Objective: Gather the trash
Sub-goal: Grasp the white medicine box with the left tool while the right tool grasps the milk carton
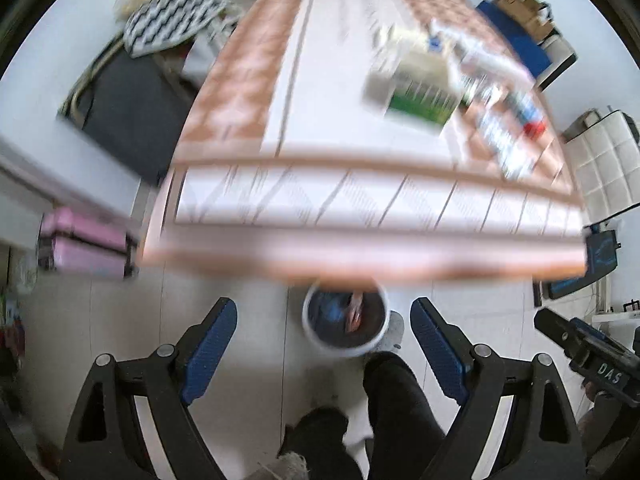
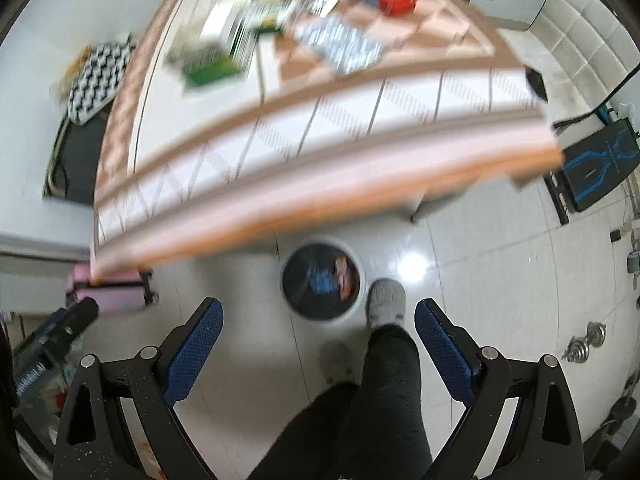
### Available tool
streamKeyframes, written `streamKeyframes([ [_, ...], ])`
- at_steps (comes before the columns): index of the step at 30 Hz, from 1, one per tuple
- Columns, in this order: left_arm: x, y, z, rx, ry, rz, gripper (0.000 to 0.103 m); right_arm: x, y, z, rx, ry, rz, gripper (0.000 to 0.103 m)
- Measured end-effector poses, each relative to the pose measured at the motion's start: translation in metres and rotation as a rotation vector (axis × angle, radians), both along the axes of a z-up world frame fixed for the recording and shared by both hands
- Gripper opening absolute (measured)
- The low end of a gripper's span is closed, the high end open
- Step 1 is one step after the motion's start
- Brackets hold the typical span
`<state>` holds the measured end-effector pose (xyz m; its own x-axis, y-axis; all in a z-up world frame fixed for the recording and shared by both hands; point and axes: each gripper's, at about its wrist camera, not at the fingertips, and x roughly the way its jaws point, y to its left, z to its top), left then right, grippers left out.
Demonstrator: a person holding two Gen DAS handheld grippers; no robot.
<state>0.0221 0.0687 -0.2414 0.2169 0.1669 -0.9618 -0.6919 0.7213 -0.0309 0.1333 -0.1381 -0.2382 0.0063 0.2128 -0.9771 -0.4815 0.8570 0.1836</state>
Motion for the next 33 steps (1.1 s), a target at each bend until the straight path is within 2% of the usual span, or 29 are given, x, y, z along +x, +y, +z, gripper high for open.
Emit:
streamKeyframes([
  [2,0.04,0.014,0.016,0.03,-0.007,-0.044,0.089,0.042,0.006,0.015,0.0,-0.02,-0.006,0.098],
  [5,0.103,0.031,0.026,0.07,0.007,-0.123,0.089,0.104,0.021,0.017,-0.008,-0.023,0.002,0.098],
  [8,0.151,0.054,0.025,0.044,0.031,-0.175,0.089,0.164,0.045,0.013,-0.033,-0.026,0.029,0.098],
  [13,0.221,0.081,-0.004,-0.018,0.124,-0.233,0.089,0.253,0.079,-0.009,-0.072,-0.008,0.078,0.098],
  [14,0.229,0.079,-0.004,-0.022,0.142,-0.239,0.089,0.27,0.087,-0.016,-0.089,-0.006,0.091,0.098],
  [17,0.252,0.085,-0.027,-0.065,0.211,-0.248,0.089,0.31,0.107,-0.034,-0.131,-0.006,0.134,0.098],
  [21,0.27,0.09,-0.051,-0.1,0.264,-0.251,0.089,0.34,0.129,-0.058,-0.179,-0.008,0.187,0.098],
  [24,0.278,0.094,-0.063,-0.022,0.328,-0.245,0.089,0.357,0.142,-0.075,-0.208,-0.006,0.215,0.098],
  [26,0.281,0.1,-0.068,-0.016,0.345,-0.234,0.089,0.365,0.149,-0.085,-0.217,0.005,0.226,0.098],
  [31,0.284,0.119,-0.074,-0.075,0.335,-0.213,0.088,0.374,0.159,-0.104,-0.219,0.051,0.235,0.097],
  [33,0.284,0.124,-0.074,-0.083,0.322,-0.202,0.085,0.373,0.161,-0.107,-0.21,0.062,0.236,0.093],
])
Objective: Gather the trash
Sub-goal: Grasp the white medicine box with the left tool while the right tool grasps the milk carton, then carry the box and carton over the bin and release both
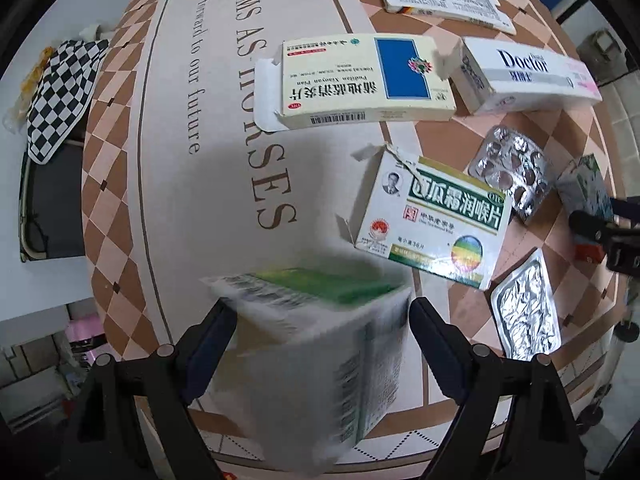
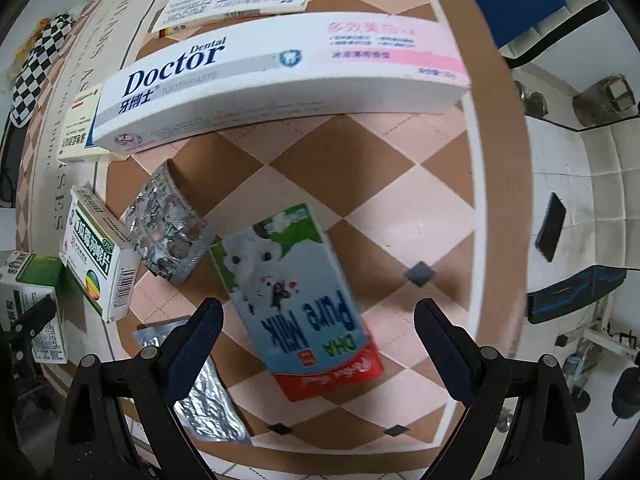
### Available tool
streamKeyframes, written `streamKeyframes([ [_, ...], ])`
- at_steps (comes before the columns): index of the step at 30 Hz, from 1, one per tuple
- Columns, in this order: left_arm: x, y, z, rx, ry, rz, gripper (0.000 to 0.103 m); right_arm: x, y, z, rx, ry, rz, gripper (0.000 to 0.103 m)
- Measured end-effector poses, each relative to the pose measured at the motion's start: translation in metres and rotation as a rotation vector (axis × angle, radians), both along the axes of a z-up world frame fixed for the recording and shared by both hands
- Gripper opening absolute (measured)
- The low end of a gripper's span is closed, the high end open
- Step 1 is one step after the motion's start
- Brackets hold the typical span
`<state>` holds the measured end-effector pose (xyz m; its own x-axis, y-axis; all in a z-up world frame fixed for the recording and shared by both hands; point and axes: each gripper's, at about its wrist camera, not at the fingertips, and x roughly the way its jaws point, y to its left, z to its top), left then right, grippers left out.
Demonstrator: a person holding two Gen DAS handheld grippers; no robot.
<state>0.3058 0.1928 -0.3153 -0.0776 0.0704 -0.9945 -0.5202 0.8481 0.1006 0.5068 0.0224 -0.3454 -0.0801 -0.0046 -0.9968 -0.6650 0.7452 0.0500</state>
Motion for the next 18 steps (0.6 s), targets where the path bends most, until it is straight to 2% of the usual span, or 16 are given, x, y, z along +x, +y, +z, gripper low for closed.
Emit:
streamKeyframes([
  [2,-0.005,0.005,0.0,-0.029,-0.017,0.031,0.041,-0.001,0.001,-0.003,0.004,0.007,0.001,0.074],
  [4,-0.011,0.006,0.0,-0.048,-0.032,0.06,0.027,-0.003,0.001,-0.004,0.004,0.006,-0.001,0.062],
  [5,-0.014,0.004,0.002,-0.048,-0.045,0.063,0.018,-0.005,0.0,-0.003,0.006,0.004,-0.004,0.062],
  [6,-0.016,0.002,0.004,-0.037,-0.049,0.067,0.015,-0.008,0.0,0.0,0.015,0.0,-0.007,0.061],
  [12,-0.03,-0.015,0.023,0.03,-0.089,0.09,0.014,-0.022,-0.005,0.015,0.067,-0.019,-0.006,0.056],
  [18,-0.045,-0.031,0.058,0.105,-0.16,0.12,0.014,-0.039,-0.015,0.042,0.115,-0.053,-0.046,0.054],
])
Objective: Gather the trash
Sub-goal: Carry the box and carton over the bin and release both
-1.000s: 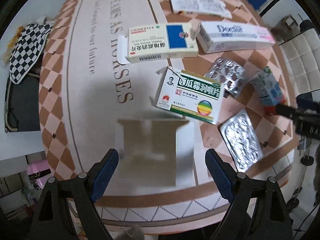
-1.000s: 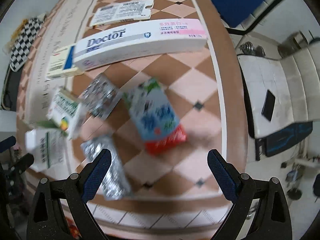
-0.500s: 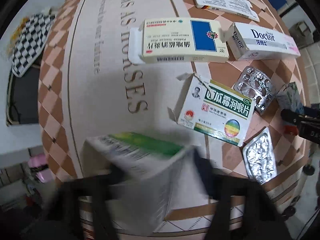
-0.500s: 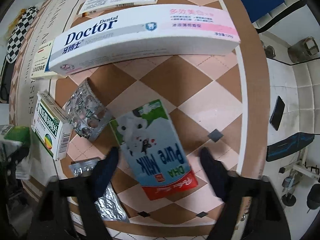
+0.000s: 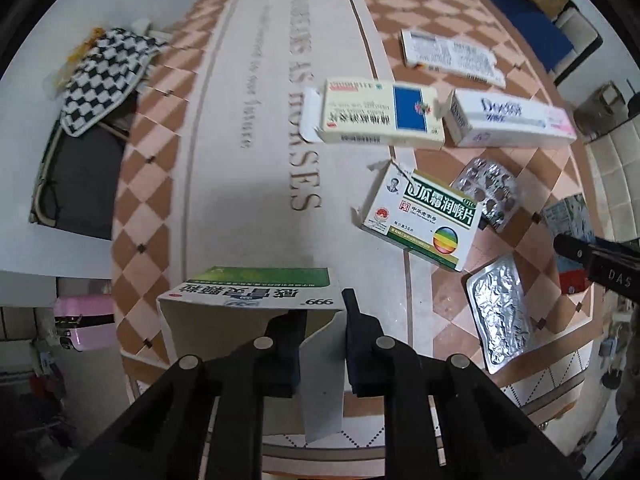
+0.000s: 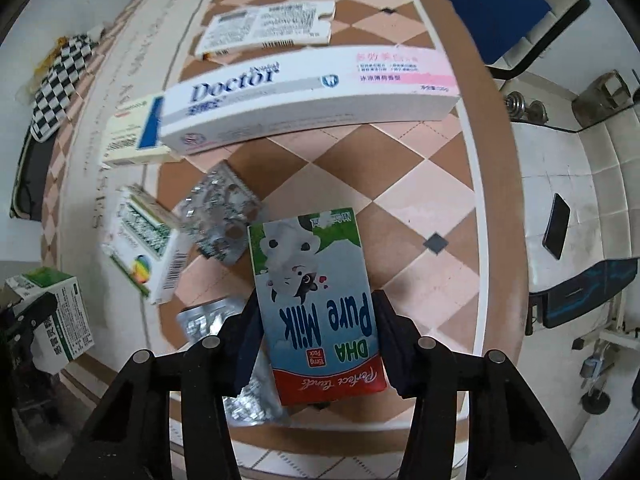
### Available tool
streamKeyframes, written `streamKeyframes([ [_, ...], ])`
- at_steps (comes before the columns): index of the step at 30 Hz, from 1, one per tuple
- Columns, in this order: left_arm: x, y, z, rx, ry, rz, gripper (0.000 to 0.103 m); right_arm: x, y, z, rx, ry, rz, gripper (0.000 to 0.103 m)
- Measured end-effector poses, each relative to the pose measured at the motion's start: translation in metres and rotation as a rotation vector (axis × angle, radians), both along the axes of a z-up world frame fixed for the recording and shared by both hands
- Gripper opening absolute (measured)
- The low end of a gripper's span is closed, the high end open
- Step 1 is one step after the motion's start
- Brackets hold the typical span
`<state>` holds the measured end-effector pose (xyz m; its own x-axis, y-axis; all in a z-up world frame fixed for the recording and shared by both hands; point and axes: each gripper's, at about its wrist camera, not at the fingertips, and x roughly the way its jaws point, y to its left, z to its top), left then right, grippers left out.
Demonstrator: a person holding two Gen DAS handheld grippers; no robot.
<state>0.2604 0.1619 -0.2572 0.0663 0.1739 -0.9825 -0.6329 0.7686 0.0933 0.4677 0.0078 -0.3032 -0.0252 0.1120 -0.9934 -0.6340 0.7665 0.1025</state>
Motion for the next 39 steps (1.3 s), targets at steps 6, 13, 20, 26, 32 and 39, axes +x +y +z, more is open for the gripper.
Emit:
streamKeyframes([
  [6,-0.032,-0.019,0.034,0.052,-0.082,0.017,0.014,-0.045,-0.016,0.044,0.067,-0.055,-0.038,0.053],
  [13,-0.099,-0.051,0.064,0.085,-0.166,-0.011,0.014,-0.131,-0.045,0.086,0.134,-0.128,-0.087,0.053],
  [20,-0.181,-0.094,0.063,0.02,-0.218,-0.055,0.014,-0.245,-0.096,0.104,0.158,-0.123,-0.145,0.053],
  [26,-0.237,-0.133,0.009,-0.13,-0.177,-0.053,0.014,-0.341,-0.133,0.065,0.116,-0.016,-0.17,0.053],
  [32,-0.256,-0.146,-0.082,-0.296,-0.121,-0.012,0.014,-0.385,-0.165,-0.012,0.032,0.082,-0.187,0.053],
  [39,-0.244,-0.125,-0.221,-0.451,-0.076,0.071,0.014,-0.391,-0.178,-0.139,0.006,0.184,-0.247,0.053],
])
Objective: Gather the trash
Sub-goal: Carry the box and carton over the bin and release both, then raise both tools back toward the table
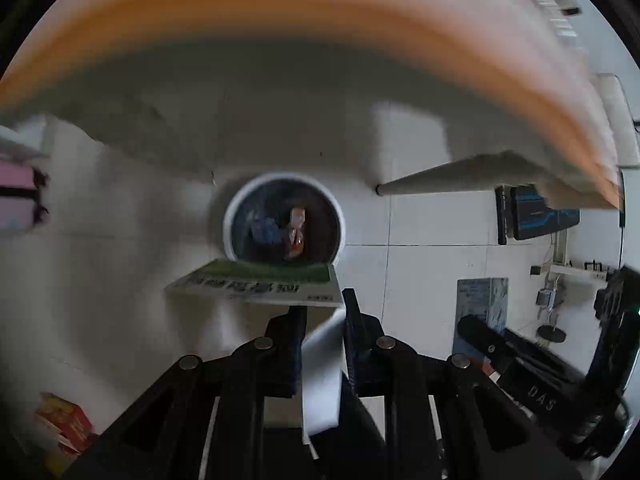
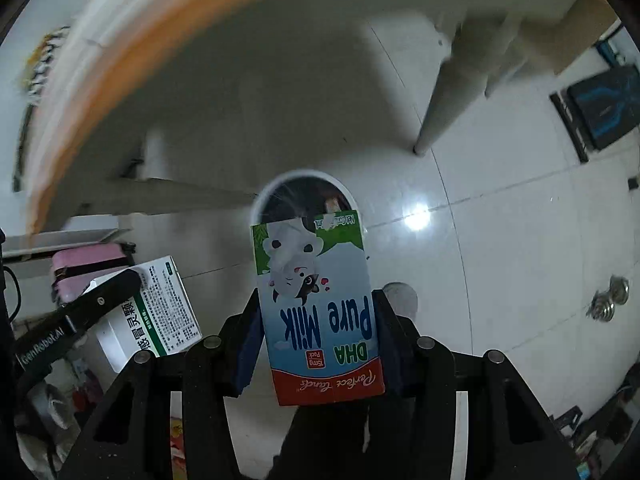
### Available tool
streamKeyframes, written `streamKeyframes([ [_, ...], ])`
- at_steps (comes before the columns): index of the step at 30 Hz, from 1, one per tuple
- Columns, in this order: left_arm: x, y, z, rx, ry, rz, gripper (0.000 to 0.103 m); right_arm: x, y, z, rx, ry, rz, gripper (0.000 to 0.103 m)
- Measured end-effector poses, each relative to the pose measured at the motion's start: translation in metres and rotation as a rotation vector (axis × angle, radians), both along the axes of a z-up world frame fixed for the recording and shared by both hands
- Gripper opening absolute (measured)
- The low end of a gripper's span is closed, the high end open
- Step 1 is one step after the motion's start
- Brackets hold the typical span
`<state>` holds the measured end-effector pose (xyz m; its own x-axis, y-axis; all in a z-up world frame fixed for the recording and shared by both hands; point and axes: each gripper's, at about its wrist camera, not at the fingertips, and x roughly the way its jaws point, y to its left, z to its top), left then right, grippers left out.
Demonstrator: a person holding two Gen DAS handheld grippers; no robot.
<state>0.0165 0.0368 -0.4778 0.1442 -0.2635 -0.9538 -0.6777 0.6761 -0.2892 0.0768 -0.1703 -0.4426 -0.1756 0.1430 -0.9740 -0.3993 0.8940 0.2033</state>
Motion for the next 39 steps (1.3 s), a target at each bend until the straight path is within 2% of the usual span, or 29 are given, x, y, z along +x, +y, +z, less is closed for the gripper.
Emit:
streamKeyframes([
  [6,0.019,0.014,-0.115,-0.085,0.042,0.043,0.015,0.005,0.003,-0.123,0.012,0.073,-0.054,0.053],
  [8,0.021,0.015,-0.14,-0.089,0.054,0.043,0.018,0.006,0.007,-0.165,0.02,0.093,-0.055,0.053],
  [9,0.022,0.016,-0.153,-0.081,0.06,0.04,0.023,0.007,0.009,-0.181,0.018,0.097,-0.051,0.053],
  [10,0.019,0.018,-0.163,-0.068,0.066,0.048,0.04,0.007,0.012,-0.199,0.021,0.108,-0.046,0.053],
  [11,0.018,0.019,-0.17,-0.053,0.073,0.054,0.065,0.008,0.015,-0.217,0.027,0.123,-0.045,0.054],
  [13,0.012,0.021,-0.18,-0.019,0.097,0.062,0.084,0.01,0.022,-0.245,0.031,0.145,-0.04,0.054],
  [15,0.002,0.021,-0.185,0.022,0.133,0.055,0.085,0.01,0.029,-0.268,0.039,0.169,-0.022,0.062],
  [16,-0.003,0.021,-0.188,0.041,0.149,0.051,0.087,0.009,0.031,-0.276,0.052,0.178,-0.021,0.078],
  [17,-0.009,0.02,-0.189,0.066,0.165,0.047,0.093,0.008,0.032,-0.281,0.07,0.191,-0.02,0.09],
  [19,-0.016,0.018,-0.187,0.096,0.181,0.043,0.095,0.005,0.031,-0.283,0.077,0.184,-0.012,0.091],
  [21,-0.026,0.018,-0.18,0.139,0.191,0.034,0.095,0.001,0.033,-0.281,0.036,0.144,0.021,0.093],
  [23,-0.031,0.016,-0.171,0.192,0.203,0.02,0.095,-0.005,0.039,-0.271,-0.015,0.088,0.059,0.099],
  [25,-0.035,0.01,-0.157,0.238,0.201,0.012,0.095,-0.008,0.042,-0.264,-0.062,0.046,0.094,0.099],
  [33,-0.052,0.002,-0.114,0.28,0.182,0.003,0.095,-0.015,0.043,-0.212,-0.136,-0.075,0.198,0.099],
  [39,-0.059,-0.009,-0.069,0.294,0.164,0.007,0.095,-0.021,0.037,-0.15,-0.12,-0.115,0.209,0.099],
])
